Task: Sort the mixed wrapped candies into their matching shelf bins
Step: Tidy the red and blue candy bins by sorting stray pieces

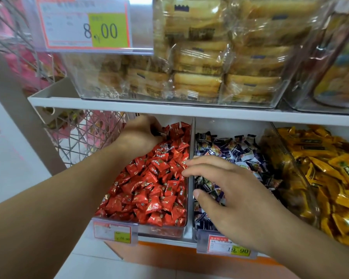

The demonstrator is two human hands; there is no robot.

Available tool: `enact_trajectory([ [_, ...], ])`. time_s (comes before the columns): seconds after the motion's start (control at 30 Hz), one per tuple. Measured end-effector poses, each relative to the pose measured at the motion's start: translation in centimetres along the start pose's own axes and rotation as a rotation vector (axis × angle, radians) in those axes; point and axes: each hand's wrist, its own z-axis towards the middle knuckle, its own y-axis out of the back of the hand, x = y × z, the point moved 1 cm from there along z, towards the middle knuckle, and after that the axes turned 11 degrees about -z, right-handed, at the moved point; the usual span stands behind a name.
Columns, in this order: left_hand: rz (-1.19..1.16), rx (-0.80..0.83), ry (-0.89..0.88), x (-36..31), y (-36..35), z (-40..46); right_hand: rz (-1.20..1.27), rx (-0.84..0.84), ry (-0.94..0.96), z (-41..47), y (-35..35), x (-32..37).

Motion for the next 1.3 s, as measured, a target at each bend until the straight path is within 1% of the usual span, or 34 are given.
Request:
enact_trajectory([
  [0.2,-0.02,-0.005,-0.011,-0.2,0.2,-0.3,-0.001,0.003,0.0,-0.2,-0.1,0.1],
  [0.33,0.054,0.005,-0.018,-0.5,0.3,-0.7,0.003,0.015,-0.006,-0.2,0.0,0.2],
  [0.4,0.072,-0.006,-0.04,-0.7,0.4,-0.9,0.005,0.021,-0.01,-0.2,0.1,0.1],
  [0.53,0.161,0.025,-0.092,-1.0,0.4,-1.3,0.009,0.025,-0.009,-0.2,0.2,0.2],
  [0.6,0.151,0.024,-0.1,-1.0,0.5,-1.5,0.001,0.022,-0.004,-0.3,0.1,0.2],
  [0.7,0.088,-0.008,-0.123,-1.3,1.0,-2.2,0.001,0.019,-0.004,-0.3,0.0,0.1],
  [0.83,-0.031,-0.124,-0.148,-1.5,1.9,-4.5,0.022,0.016,-0.017,-0.3,0.0,0.0],
  [0.9,-0.089,-0.133,-0.159,-1.2,2.2,-6.0,0.028,0.014,-0.026,-0.3,0.2,0.1],
  [0.97,-0.188,-0.134,-0.114,-1.2,2.5,-7.7,0.025,0.024,-0.032,-0.5,0.3,0.4],
  [1.03,-0.356,-0.146,-0.025,-1.8,2.6,-9.5,0.032,0.023,-0.055,-0.8,0.6,0.6],
  [1.1,-0.54,-0.083,0.028,-3.2,2.6,-11.4,0.073,-0.02,-0.096,-1.0,1.0,0.9],
  [1.17,-0.674,0.032,0.028,-4.9,2.6,-13.1,0.125,-0.094,-0.12,-1.1,1.4,1.0],
  [1.23,-0.738,0.134,0.003,-6.5,2.5,-14.3,0.159,-0.159,-0.13,-1.1,1.9,1.0],
  [1.3,-0.747,0.198,-0.019,-7.4,2.2,-14.7,0.154,-0.224,-0.15,-1.2,2.2,0.6],
])
